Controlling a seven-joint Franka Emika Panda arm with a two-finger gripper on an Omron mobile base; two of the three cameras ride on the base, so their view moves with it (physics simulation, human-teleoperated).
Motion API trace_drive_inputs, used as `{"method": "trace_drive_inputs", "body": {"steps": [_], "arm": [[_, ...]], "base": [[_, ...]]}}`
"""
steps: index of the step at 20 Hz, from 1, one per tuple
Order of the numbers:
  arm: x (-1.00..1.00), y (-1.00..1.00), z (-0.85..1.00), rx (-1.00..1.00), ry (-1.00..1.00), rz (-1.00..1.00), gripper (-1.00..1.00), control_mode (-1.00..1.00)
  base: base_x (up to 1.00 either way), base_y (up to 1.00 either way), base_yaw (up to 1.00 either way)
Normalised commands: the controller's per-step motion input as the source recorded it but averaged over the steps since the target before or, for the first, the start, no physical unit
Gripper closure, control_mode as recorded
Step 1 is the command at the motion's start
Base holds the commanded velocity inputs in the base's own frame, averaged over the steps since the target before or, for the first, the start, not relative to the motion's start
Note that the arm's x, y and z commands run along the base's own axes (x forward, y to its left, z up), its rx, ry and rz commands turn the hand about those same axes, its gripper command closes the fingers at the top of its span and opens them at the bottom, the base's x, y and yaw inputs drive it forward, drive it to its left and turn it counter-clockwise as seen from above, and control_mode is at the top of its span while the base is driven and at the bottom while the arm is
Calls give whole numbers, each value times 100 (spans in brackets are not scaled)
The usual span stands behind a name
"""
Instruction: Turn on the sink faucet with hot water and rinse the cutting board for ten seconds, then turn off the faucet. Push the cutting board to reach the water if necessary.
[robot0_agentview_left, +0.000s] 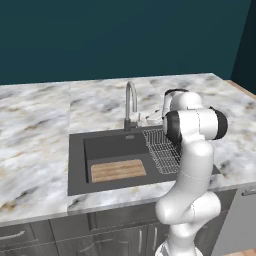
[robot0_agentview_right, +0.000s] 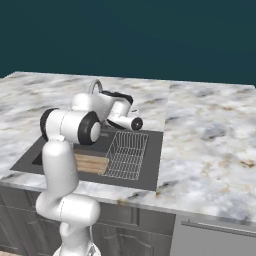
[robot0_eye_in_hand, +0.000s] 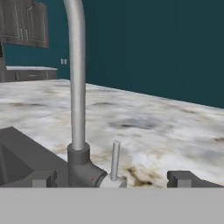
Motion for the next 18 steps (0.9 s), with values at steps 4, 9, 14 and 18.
{"method": "trace_drive_inputs", "body": {"steps": [4,9,14,18], "arm": [[11,0,-12,0,0,4,-100,-100],[12,2,-5,0,0,5,-100,-100],[12,13,0,0,0,7,-100,-100],[7,21,-1,0,0,7,-100,-100]], "base": [[0,0,0],[0,0,0],[0,0,0],[0,0,0]]}}
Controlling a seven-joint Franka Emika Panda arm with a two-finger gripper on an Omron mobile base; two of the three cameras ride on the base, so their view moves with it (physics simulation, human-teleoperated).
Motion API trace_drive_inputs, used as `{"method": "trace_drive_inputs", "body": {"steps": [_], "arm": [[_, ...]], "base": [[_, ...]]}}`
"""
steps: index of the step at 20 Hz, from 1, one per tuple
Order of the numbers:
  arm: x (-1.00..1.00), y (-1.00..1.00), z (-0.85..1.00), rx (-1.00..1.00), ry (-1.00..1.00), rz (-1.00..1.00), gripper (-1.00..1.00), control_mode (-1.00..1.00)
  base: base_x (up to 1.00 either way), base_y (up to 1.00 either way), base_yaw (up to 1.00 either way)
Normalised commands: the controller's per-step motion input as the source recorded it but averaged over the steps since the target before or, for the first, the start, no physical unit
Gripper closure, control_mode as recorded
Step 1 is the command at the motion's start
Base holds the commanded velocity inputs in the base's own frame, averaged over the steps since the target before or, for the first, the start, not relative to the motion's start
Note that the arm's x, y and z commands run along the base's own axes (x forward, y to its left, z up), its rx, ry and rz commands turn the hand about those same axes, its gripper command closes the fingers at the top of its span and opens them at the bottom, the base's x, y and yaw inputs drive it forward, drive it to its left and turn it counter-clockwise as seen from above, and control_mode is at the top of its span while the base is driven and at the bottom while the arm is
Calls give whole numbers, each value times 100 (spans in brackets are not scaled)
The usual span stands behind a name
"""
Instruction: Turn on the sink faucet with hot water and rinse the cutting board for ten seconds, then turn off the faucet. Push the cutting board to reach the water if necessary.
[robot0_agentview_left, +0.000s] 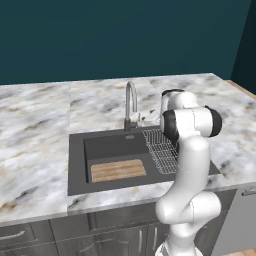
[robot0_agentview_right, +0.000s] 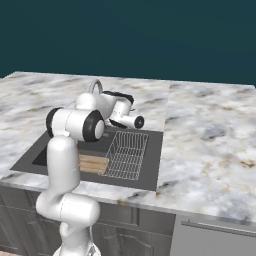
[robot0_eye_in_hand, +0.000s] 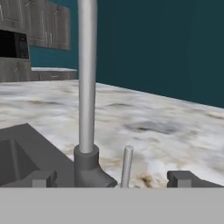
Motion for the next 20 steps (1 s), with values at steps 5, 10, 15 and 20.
{"method": "trace_drive_inputs", "body": {"steps": [5,10,15,20], "arm": [[0,10,-4,0,0,7,-100,-100],[14,1,-2,0,0,2,-100,-100],[22,0,-2,2,0,0,-100,-100],[15,0,-4,2,0,0,-100,-100]], "base": [[0,0,0],[0,0,0],[0,0,0],[0,0,0]]}}
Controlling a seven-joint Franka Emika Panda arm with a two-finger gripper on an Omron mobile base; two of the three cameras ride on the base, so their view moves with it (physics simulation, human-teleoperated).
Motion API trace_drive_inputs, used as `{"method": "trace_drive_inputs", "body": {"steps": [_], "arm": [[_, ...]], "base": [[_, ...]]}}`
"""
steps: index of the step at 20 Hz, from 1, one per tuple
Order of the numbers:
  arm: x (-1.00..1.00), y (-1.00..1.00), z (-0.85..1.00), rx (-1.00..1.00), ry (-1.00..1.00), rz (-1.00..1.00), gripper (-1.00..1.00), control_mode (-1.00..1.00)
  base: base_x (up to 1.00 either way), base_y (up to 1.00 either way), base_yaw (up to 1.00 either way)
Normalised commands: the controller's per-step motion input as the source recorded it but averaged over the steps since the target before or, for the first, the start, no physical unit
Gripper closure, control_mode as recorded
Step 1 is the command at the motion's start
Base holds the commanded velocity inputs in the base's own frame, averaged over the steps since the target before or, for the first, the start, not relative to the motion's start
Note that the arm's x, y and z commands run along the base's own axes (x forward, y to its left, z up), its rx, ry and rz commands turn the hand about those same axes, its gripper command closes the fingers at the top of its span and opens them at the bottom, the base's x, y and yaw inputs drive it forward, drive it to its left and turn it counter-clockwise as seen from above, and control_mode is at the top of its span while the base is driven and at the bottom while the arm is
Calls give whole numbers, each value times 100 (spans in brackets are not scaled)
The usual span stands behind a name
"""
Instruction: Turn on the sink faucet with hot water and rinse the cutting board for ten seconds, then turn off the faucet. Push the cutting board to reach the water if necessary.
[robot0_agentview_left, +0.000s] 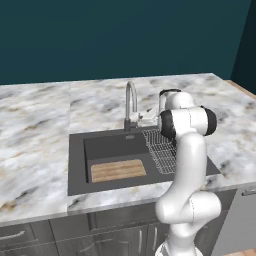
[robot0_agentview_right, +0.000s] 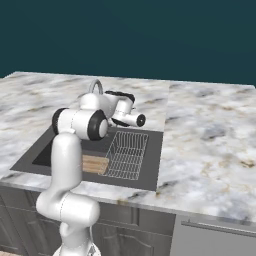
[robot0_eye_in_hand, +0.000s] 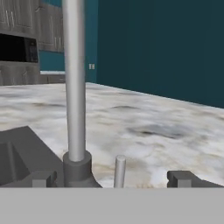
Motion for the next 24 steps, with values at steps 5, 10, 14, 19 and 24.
{"method": "trace_drive_inputs", "body": {"steps": [5,10,14,19,24], "arm": [[19,0,-10,0,0,0,-100,-100],[18,3,-16,0,0,0,-100,-100],[15,18,-10,0,0,0,-100,-100],[13,20,-3,0,0,0,-100,-100],[8,17,-2,0,0,0,-100,-100]], "base": [[0,0,0],[0,0,0],[0,0,0],[0,0,0],[0,0,0]]}}
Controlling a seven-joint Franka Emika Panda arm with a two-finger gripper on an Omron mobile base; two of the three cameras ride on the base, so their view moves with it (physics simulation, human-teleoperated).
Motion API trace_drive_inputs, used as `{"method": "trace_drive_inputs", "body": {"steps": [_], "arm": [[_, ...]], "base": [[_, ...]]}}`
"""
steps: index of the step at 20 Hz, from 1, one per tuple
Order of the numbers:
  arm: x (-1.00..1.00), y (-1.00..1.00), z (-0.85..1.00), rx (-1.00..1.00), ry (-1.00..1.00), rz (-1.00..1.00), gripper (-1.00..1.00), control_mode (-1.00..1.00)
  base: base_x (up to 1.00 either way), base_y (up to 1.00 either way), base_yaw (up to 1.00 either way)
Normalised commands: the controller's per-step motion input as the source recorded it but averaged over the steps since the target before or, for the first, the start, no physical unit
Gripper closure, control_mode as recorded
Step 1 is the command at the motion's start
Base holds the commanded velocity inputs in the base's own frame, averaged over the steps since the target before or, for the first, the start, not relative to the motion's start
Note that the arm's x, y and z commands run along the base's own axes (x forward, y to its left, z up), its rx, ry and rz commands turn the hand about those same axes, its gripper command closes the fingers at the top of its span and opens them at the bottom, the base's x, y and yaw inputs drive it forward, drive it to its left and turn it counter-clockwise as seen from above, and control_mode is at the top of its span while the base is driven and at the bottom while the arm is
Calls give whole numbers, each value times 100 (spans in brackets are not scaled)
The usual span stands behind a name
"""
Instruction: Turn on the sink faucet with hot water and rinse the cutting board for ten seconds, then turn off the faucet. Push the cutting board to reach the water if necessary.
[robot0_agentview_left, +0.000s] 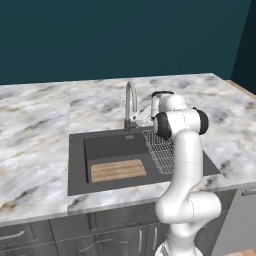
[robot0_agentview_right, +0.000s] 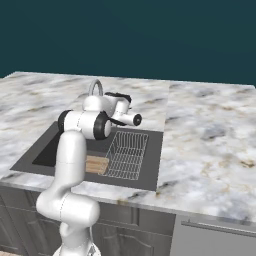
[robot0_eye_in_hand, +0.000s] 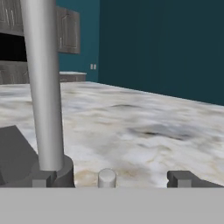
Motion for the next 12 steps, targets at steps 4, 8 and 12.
{"method": "trace_drive_inputs", "body": {"steps": [4,8,12], "arm": [[2,6,0,0,0,0,-100,-100],[0,0,0,0,0,0,-100,-100],[0,0,0,0,0,0,-100,-100]], "base": [[0,0,0],[0,0,0],[0,0,0]]}}
